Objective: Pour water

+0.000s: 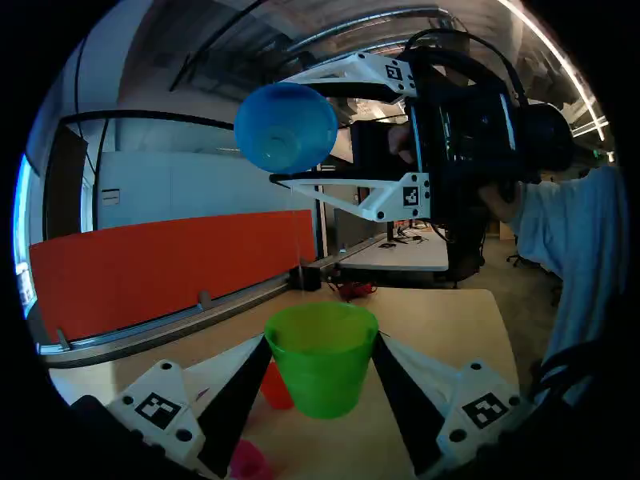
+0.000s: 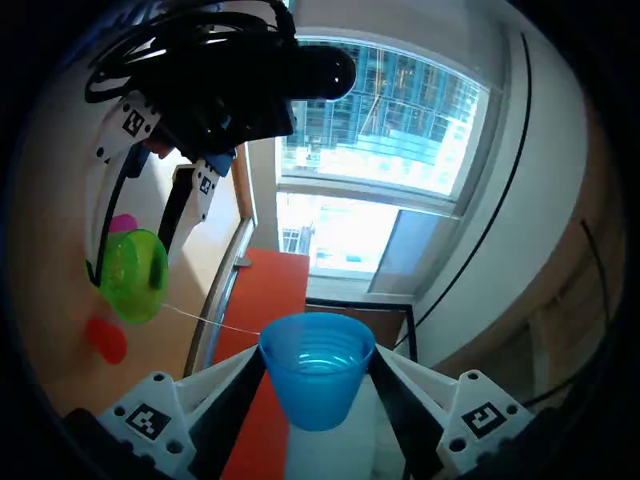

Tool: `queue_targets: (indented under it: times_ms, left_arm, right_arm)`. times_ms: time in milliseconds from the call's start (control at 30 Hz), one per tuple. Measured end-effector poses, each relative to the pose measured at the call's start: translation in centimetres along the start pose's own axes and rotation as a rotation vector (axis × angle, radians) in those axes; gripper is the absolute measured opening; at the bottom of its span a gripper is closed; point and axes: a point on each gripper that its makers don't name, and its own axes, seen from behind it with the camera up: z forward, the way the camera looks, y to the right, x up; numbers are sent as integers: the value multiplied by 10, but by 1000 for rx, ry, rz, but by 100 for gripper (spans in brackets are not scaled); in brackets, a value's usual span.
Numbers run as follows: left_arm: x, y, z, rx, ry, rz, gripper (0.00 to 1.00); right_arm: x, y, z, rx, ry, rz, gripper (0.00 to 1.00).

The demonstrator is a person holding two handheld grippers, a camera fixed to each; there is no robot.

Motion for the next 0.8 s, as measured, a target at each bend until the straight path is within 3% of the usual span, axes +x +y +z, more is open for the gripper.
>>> queue_targets:
  times_ms: [200,400,500,800]
  left_arm:
    - [-1,-2,-1,5,3,-3,86]
    - [-1,-3,-1,9,4,-4,86]
    - [0,-3,-1,11,5,-3,86]
    - [0,-4,-2,15,3,3,86]
  right_arm:
    - [8,-7,0,8,7,-26,90]
    - [8,-6,1,0,8,3,90]
    - [7,-4,0,-6,12,59,90]
    - [-1,-5,-3,-23,29,340,90]
